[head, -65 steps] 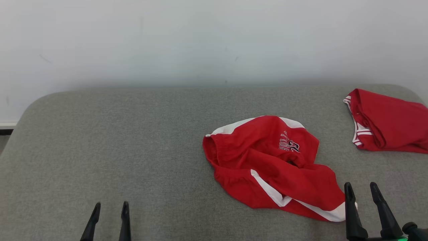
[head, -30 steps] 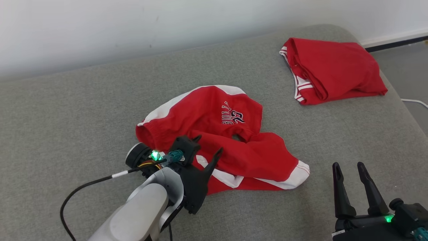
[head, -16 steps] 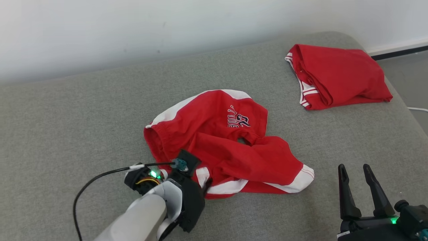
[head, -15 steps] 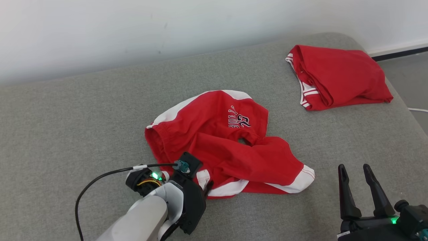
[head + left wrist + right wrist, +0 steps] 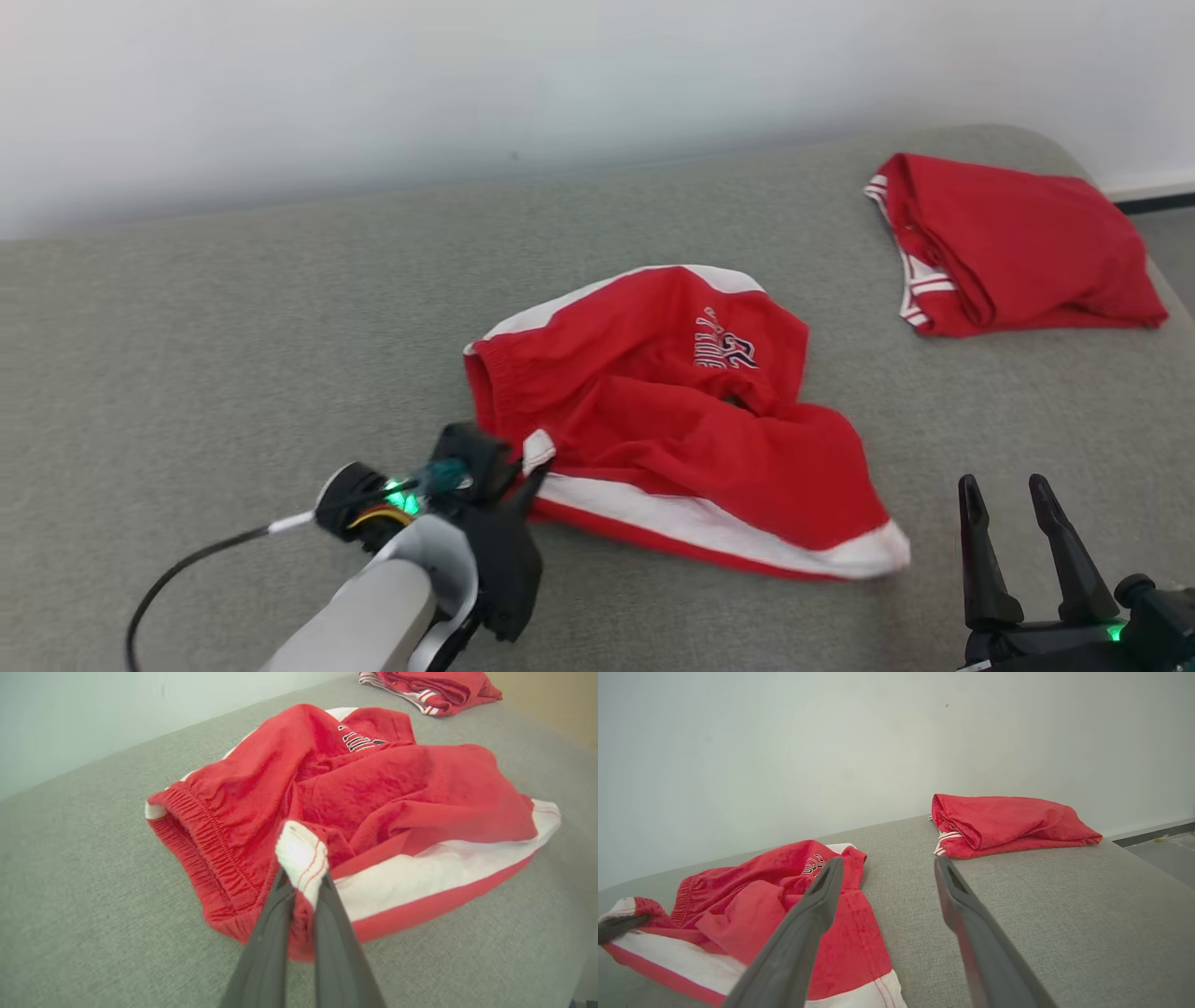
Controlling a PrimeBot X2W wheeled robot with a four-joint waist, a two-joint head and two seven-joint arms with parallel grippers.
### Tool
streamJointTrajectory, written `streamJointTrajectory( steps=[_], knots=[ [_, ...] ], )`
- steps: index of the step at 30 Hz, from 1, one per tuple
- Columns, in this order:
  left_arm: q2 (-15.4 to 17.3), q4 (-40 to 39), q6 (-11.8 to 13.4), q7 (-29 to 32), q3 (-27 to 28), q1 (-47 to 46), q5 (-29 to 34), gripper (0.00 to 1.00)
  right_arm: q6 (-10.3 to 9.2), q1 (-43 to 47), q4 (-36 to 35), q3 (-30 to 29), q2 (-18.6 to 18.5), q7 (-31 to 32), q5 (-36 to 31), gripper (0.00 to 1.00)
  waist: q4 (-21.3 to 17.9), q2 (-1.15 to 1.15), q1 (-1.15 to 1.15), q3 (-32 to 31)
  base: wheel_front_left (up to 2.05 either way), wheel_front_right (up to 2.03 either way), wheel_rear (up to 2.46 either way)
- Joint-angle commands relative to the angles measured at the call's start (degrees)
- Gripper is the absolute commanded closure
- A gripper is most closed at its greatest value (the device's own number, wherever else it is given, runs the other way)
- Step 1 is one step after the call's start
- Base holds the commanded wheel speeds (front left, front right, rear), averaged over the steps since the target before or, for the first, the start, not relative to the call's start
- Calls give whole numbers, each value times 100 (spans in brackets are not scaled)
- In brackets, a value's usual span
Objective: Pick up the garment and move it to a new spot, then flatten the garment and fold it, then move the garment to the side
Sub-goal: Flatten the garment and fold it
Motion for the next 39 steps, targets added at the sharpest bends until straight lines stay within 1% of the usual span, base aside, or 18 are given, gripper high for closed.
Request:
streamJointTrajectory(
  steps=[1,5,9,12,14,15,16,17,19,23,24,25,29,39],
  knots=[
    [102,-101,101,-172,105,238,-82,100,3,57,0,-1,-2,-22,-42,0,250,0,0,-111,0,0,0],
    [273,-420,461,-719,400,765,-243,100,3,127,40,-16,-5,-14,-38,0,467,0,0,-164,0,0,0],
    [314,-669,767,-1210,711,1469,-537,100,3,162,71,-7,14,-14,-47,0,577,0,0,-205,0,0,0],
    [260,-761,930,-1445,883,1982,-706,100,3,194,96,-7,0,-14,-37,0,628,0,0,-230,0,0,0],
    [210,-800,983,-1540,947,2255,-776,100,3,207,106,-12,-19,-14,-28,0,658,0,0,-245,0,0,0],
    [211,-812,1006,-1576,966,2358,-765,65,3,218,112,-12,-23,-14,-27,0,673,0,0,-253,0,0,0],
    [215,-830,1021,-1601,969,2432,-716,2,3,226,120,-19,-30,-14,-26,0,691,0,0,-264,0,0,0],
    [203,-862,1044,-1634,1009,2487,-689,0,3,225,126,-12,-38,-14,-26,0,703,0,0,-272,0,0,0],
    [222,-976,1079,-1670,1116,2550,-581,0,3,217,141,-12,-59,-14,-21,0,733,0,0,-291,0,0,0],
    [255,-1521,1183,-1679,1674,2698,-212,0,3,188,130,-3,-74,-14,-23,0,775,0,0,-333,0,0,0],
    [255,-1521,1183,-1679,1674,2698,-212,0,3,188,130,-3,-74,-14,-23,0,775,0,0,-333,0,0,0],
    [254,-1681,1197,-1678,1838,2765,-60,0,3,182,124,-2,-71,-14,-29,0,781,0,0,-342,0,0,0],
    [211,-2149,1158,-1680,2435,3044,330,0,3,143,113,33,-67,-13,-21,0,771,0,0,-395,0,0,0],
    [8,-2798,1025,-1682,3670,3750,1035,0,3,255,159,70,-84,-13,13,0,735,0,0,-586,0,0,0]
  ],
)
